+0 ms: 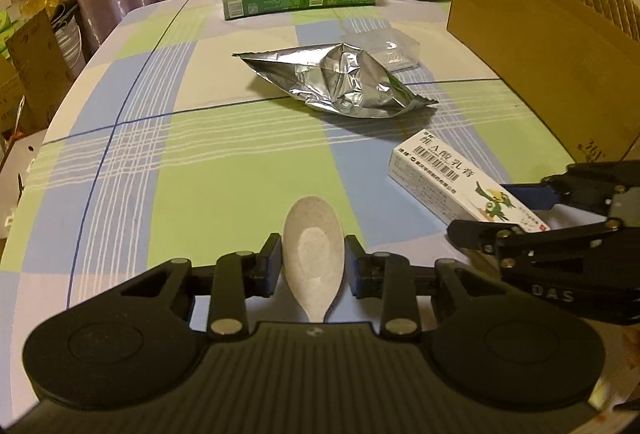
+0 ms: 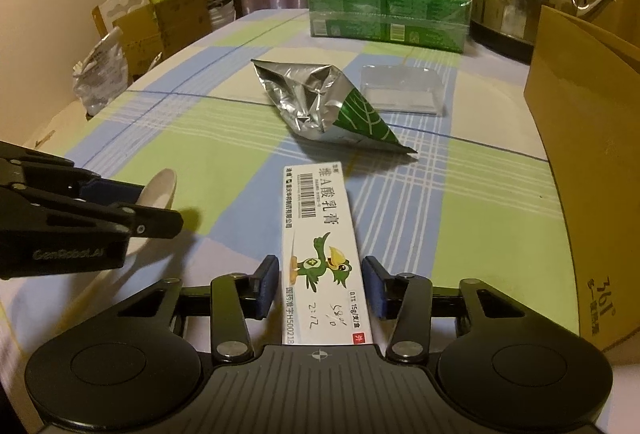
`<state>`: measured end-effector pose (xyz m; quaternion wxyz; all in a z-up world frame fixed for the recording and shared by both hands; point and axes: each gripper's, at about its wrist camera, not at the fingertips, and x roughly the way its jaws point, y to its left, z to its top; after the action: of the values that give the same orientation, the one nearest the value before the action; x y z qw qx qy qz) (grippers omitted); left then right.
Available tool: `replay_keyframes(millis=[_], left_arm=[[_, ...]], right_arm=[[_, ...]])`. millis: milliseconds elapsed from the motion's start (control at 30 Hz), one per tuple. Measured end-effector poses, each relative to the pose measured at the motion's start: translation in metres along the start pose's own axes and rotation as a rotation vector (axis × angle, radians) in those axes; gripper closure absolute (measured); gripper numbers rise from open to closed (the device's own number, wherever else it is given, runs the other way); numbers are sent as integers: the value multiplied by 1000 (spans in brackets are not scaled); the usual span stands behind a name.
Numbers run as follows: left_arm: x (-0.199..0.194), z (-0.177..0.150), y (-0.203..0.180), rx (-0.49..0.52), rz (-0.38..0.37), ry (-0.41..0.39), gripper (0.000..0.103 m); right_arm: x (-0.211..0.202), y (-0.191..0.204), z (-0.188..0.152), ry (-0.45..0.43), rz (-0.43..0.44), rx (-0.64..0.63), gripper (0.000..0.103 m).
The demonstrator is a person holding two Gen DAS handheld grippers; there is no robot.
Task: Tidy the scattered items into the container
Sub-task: 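Lift the spoon and ointment box with both tools and turn toward the cardboard box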
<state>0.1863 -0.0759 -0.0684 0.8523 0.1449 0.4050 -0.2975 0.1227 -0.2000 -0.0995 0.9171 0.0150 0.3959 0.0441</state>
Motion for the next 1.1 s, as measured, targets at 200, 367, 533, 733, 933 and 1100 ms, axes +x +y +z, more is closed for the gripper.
replay_keyframes(millis=[200,367,533,733,933,1100], left_arm=[[-4,-4,-3,-2,-15,4,76],[-13,-6,-8,1,-22,-3,76],[-27,-8,-15,-3,-28,-11,76],[-46,-9,-24,-7,-34,-24,76],[-68,-13,-33,-13,-39,-43,76],[-82,-14,-43,-7,-45,-57,76]], right_arm=[[-7,2,2,-5,-14,3,68],[-24,5,4,-24,-21,13,68],[-45,9,3,-43,-25,20,68],[-74,10,0,-69,-37,30,68],[-101,11,-5,-94,-47,30,68],[-120,11,-5,-123,-59,33,68]])
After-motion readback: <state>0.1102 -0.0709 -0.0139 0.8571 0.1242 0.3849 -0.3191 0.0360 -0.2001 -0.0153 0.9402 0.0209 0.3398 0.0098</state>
